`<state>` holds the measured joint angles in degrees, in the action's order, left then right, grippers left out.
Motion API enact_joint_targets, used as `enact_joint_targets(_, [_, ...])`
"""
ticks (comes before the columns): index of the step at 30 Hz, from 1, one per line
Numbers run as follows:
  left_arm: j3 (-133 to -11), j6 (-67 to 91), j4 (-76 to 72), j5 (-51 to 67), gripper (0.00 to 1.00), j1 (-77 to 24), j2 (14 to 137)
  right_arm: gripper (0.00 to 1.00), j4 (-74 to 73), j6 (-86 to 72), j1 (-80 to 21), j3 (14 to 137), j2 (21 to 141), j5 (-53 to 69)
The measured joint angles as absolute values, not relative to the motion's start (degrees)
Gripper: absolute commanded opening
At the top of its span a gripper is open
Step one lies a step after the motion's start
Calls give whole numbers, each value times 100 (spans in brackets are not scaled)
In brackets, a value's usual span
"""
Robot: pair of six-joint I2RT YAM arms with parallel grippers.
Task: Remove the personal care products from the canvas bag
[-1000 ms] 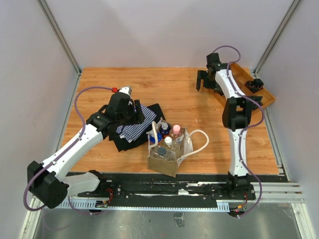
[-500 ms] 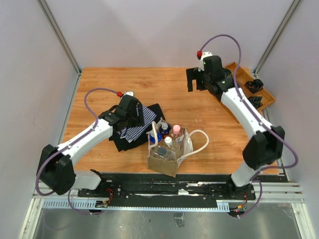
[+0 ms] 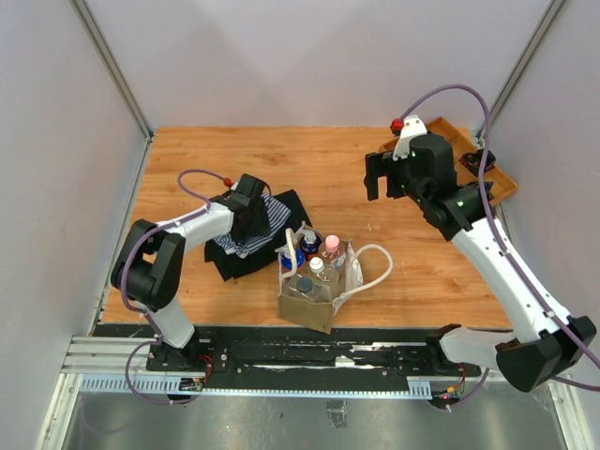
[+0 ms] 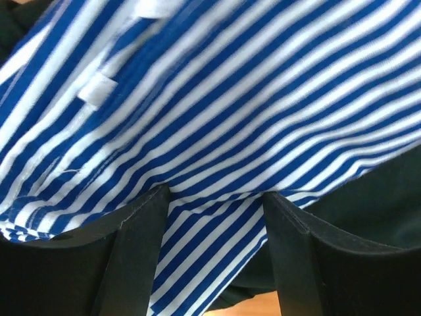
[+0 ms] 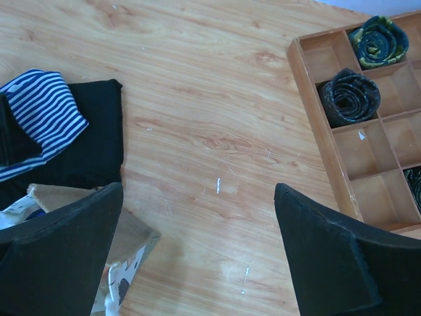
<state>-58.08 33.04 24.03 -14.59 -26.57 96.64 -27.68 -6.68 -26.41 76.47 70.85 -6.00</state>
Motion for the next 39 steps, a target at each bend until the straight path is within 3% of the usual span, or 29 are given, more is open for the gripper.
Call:
enact_joint_targets(7, [-6316,4248,1754,-574,68,-471,10261,99,-2818,-987,-2641,7432,6659,-384])
enact_joint_targets(14, [-6591,4707,2060,-1621,67,1190,10296,99,-2950,-1125,-2644,7341,6932,-296])
enact_joint_targets(23, [-7072,4318,2681,-2176,70,36,8938,99,-3448,-1186,-2950,7465,7170,-248])
enact_joint_targets(28, [-7050,4042,2390,-1455,61,-148,8615,100,-3848,-1199,-3422,7679,7148,-150])
enact_joint_targets(30, [-6963,3968,2359,-1162,61,-167,8764,95,-4101,-1205,-3614,7832,7148,-145])
enact_joint_targets(35, [-6366,3756,2370,-777,61,-888,8578,65,-4515,-1273,-4134,7990,7150,-110])
enact_joint_targets(39, [-6657,3546,2438,-631,61,-1900,8232,63,-4692,-1378,-4429,7988,7253,3])
